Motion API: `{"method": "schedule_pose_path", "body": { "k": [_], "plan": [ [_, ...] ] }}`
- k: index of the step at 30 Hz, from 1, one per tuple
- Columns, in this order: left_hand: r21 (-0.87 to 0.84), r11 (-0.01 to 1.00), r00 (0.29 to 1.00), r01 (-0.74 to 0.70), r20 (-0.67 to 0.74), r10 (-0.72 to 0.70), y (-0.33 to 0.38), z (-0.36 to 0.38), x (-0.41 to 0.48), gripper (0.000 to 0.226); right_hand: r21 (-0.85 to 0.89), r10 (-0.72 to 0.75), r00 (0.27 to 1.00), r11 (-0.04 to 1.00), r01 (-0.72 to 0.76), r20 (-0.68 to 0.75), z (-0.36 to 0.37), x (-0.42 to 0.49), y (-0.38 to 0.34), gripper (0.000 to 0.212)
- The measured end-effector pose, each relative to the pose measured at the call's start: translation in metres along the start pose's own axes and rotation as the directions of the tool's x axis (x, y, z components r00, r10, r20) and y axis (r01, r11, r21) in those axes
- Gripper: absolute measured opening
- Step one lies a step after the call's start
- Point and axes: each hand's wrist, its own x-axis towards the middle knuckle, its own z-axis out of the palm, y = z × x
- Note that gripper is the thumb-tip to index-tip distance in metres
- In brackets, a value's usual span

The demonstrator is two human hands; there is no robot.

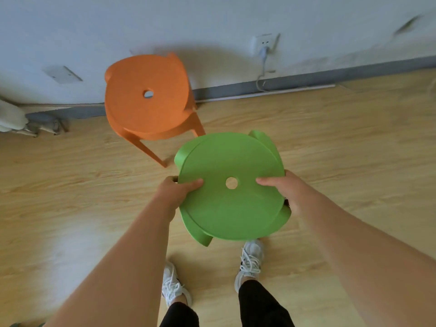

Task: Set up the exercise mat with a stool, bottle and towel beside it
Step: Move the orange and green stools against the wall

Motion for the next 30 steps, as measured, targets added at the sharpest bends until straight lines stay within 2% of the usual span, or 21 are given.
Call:
{"method": "schedule_pose_path", "body": {
  "k": [9,17,22,30],
  "plan": [
    [0.017,0.997,0.996,-0.078,0.056,0.077,0.101,0.091,0.045,0.07,0.025,-0.054,0.992,0.998,0.058,-0.113,-0.094,0.042,-0.085,0.083],
    [-0.032,0.998,0.995,-0.057,0.084,0.06,0.172,0.116,0.097,0.04,0.055,-0.108,0.98,0.991,0.119,-0.168,-0.114,0.091,-0.161,0.069],
    [-0.04,0.998,0.998,-0.045,0.034,0.046,0.202,0.128,0.144,0.061,0.073,-0.137,0.978,0.986,0.15,-0.16,-0.112,0.146,-0.191,0.069],
    [-0.043,0.997,0.996,-0.071,-0.054,0.068,0.227,0.137,0.189,0.053,0.032,-0.164,0.978,0.985,0.169,-0.125,-0.103,0.199,-0.236,0.079]
  ]
}}
